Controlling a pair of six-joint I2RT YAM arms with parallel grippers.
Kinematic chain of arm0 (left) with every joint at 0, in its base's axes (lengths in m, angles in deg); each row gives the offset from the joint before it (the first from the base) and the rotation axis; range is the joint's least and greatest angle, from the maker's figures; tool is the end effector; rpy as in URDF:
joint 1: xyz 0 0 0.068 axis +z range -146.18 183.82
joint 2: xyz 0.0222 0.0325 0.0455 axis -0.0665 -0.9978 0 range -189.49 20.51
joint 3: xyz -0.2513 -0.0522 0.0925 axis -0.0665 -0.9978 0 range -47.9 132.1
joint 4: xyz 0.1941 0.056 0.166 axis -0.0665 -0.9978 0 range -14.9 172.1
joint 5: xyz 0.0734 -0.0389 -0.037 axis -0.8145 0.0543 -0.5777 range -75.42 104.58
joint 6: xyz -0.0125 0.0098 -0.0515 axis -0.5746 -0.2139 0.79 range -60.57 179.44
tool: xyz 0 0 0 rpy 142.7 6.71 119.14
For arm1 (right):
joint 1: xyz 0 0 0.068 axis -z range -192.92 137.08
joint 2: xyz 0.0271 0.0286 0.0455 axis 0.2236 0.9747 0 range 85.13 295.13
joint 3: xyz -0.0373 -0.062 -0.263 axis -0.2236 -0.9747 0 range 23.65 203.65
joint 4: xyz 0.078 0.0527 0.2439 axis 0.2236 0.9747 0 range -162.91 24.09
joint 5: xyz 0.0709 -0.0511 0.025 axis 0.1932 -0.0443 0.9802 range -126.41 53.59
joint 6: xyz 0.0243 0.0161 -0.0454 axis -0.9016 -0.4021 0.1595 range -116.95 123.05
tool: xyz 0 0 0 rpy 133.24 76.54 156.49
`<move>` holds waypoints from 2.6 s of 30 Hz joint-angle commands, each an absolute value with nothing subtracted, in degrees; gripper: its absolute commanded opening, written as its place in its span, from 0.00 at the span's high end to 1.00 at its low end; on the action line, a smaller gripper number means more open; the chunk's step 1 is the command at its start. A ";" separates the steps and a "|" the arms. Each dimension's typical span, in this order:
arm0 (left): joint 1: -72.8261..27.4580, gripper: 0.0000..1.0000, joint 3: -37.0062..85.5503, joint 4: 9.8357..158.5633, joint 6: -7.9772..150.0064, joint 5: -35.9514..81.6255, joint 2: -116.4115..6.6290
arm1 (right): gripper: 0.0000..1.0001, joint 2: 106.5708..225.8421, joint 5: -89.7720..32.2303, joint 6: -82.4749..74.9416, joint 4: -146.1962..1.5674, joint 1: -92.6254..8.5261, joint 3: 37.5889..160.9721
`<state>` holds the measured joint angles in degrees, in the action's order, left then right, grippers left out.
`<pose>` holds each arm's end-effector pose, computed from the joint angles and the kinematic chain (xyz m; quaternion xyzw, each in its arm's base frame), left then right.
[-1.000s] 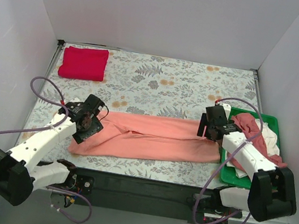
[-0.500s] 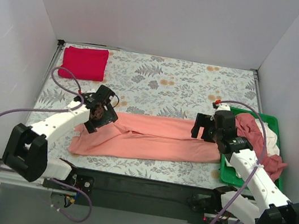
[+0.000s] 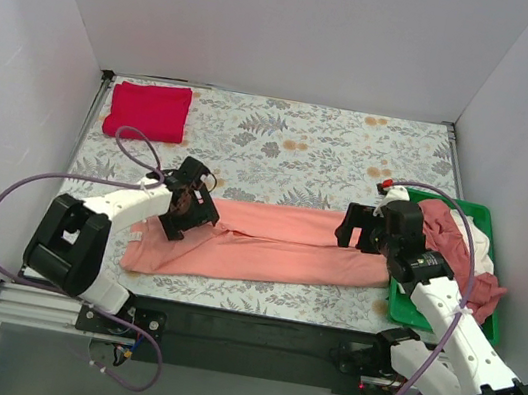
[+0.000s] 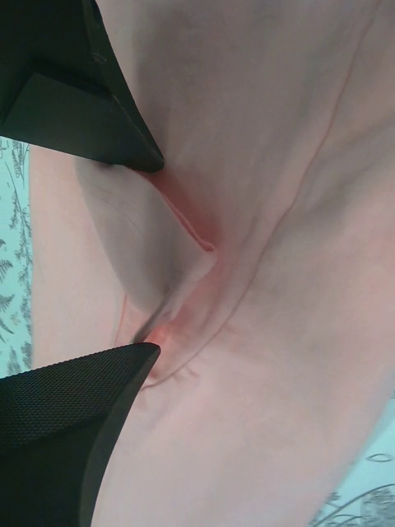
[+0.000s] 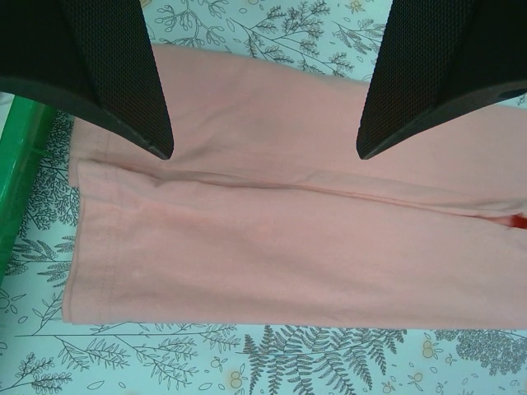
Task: Fold and stack the t-shirts
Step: Fold the tshirt
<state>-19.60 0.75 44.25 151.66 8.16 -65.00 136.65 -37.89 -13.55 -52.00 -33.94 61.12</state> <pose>0.2404 -0.0998 0.1722 -0.5653 0.8123 -0.0829 0.1177 0.1850 0.0701 0.2561 -0.0283 0.8863 0.1382 0.4411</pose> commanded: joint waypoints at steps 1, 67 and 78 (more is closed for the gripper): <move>-20.18 0.16 -2.27 49.82 147.77 17.36 -59.65 | 0.02 135.93 -38.17 -14.09 -52.08 -33.93 61.26; -35.38 0.11 0.35 53.27 145.57 19.68 -59.91 | 0.02 143.57 -36.06 -11.89 -53.40 -33.93 63.55; -26.62 0.08 1.34 37.44 158.14 6.80 -54.98 | 0.02 151.12 -30.71 -9.96 -56.73 -33.93 64.95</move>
